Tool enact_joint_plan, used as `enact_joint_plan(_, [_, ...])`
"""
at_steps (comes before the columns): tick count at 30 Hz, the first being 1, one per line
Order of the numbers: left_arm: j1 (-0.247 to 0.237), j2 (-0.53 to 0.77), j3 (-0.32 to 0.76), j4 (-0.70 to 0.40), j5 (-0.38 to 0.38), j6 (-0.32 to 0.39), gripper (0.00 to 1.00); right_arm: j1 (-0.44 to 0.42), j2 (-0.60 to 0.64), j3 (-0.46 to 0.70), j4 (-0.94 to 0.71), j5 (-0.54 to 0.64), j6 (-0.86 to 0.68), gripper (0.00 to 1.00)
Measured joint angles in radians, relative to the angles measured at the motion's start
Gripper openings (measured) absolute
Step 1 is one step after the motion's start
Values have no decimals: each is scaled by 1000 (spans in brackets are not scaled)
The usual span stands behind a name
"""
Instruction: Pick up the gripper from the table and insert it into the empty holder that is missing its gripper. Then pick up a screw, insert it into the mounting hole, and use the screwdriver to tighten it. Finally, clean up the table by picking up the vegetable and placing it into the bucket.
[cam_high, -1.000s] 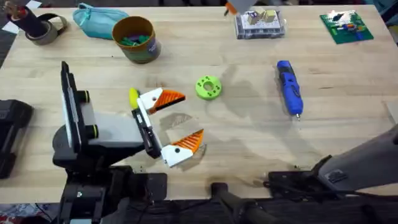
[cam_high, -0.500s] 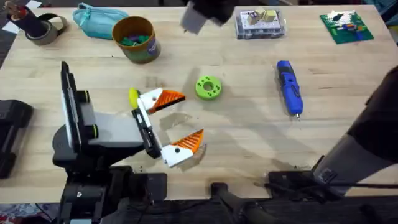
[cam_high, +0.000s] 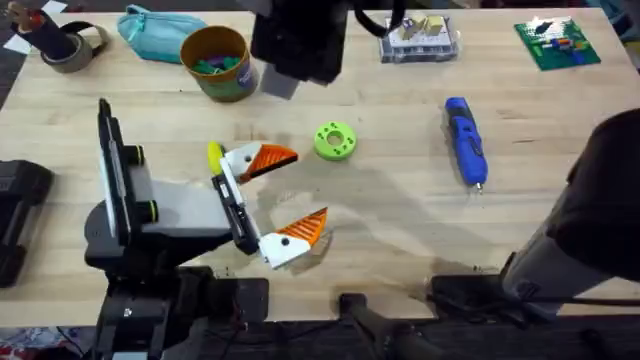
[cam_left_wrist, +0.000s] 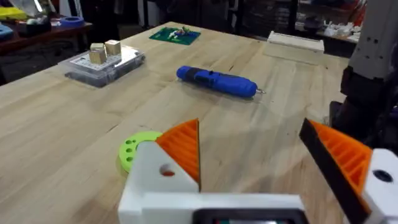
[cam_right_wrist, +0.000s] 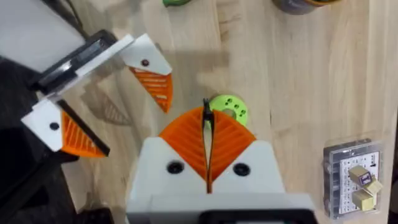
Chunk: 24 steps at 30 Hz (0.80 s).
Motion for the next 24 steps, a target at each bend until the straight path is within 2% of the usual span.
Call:
enact_joint_plan(7, [0, 0, 0, 0, 0, 0, 990, 29, 0, 0, -41, 0, -57, 7])
enact_joint_plan(24, [0, 0, 0, 0, 0, 0, 990, 79, 0, 0, 5, -23, -109, 7])
